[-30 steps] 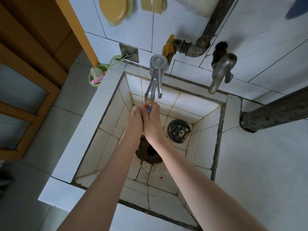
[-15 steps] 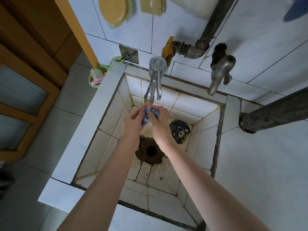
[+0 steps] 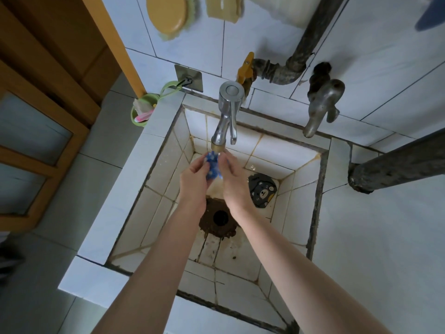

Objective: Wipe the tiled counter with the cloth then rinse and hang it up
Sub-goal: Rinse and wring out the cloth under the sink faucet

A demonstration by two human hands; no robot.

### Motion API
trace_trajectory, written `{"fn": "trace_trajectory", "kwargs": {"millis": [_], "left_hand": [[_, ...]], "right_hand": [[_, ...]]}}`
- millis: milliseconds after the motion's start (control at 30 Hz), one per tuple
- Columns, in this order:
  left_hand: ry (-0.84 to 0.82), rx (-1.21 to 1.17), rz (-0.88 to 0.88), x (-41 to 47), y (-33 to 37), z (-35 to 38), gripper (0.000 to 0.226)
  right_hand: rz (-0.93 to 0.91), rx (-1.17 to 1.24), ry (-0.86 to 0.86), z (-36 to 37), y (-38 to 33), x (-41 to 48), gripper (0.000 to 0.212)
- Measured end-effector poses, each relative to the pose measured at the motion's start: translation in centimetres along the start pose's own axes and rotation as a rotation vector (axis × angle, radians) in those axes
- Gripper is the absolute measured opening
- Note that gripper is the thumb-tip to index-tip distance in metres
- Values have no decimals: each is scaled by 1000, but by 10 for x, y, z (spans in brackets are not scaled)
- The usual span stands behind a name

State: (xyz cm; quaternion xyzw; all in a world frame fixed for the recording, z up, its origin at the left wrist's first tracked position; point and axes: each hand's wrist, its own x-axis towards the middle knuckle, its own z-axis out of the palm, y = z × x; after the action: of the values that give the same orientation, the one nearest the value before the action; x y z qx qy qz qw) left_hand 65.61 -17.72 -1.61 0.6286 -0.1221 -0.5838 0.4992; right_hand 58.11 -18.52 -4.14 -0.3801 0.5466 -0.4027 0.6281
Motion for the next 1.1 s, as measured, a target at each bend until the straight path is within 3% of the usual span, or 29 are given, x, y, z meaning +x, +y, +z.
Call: {"fn": "trace_trajectory", "kwargs": {"millis": [100, 233, 467, 600, 667, 733, 867, 1000, 1100], "left_hand": [[-49, 34, 41, -2, -1, 3, 32], [-1, 99, 78, -6, 0, -4, 28], [64, 111, 35, -7, 2, -11, 24], [75, -65, -16, -5, 2, -7, 27], [69, -111, -36, -6, 2, -3, 30], [57, -90, -33, -8, 0, -3, 32], [37, -60, -17, -9, 6, -11, 29], [37, -13, -21, -10, 6, -11, 25], [105, -60, -14, -9, 4, -10, 28]], "right_hand": [[-8, 28, -83, 12, 1, -4, 48], [11, 36, -15, 8, -15, 6, 20], [120, 32, 167, -2, -11, 13, 38], [117, 197, -121, 1, -3, -1, 57], [145, 314, -165, 8, 2, -4, 68], [139, 320, -137, 9, -1, -3, 59], [26, -2, 7, 9, -11, -2, 21], [85, -27, 172, 4, -14, 10, 30], [128, 162, 8, 1, -11, 9, 41]]}}
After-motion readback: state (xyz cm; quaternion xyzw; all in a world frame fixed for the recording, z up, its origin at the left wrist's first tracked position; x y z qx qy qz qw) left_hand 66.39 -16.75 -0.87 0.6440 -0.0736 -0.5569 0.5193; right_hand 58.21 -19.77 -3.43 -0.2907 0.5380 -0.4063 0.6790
